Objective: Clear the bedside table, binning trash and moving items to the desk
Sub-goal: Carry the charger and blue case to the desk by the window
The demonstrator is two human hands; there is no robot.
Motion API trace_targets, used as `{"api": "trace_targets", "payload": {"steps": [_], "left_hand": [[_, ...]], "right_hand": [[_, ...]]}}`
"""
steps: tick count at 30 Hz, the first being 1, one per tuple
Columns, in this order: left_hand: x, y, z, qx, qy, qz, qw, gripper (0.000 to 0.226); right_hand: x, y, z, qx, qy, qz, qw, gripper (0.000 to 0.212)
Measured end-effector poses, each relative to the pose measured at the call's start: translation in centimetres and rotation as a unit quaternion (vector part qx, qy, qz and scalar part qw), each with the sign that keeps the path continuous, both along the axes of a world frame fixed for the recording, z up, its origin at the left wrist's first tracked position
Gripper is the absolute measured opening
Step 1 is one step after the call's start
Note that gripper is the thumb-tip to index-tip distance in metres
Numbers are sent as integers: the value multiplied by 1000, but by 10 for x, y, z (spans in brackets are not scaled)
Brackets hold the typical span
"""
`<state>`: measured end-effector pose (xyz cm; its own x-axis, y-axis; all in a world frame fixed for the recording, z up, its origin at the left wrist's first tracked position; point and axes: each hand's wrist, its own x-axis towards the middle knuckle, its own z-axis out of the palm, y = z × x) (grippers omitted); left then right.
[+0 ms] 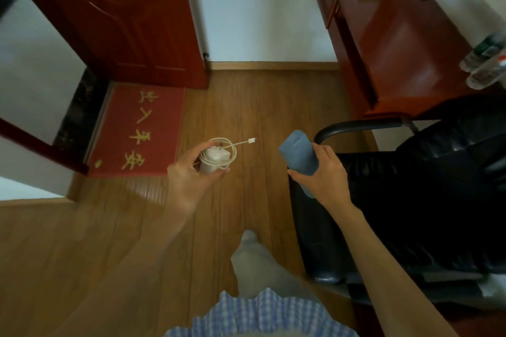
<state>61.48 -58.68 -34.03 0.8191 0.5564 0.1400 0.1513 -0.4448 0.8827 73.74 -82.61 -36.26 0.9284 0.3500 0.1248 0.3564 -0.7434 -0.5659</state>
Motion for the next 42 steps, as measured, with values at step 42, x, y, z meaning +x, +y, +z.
{"api": "trace_targets", "payload": {"steps": [42], "left_hand": [[726,96,-1,21,26,-385,922,56]], "right_hand": [[506,60,4,-55,-22,-376,925,74]]}}
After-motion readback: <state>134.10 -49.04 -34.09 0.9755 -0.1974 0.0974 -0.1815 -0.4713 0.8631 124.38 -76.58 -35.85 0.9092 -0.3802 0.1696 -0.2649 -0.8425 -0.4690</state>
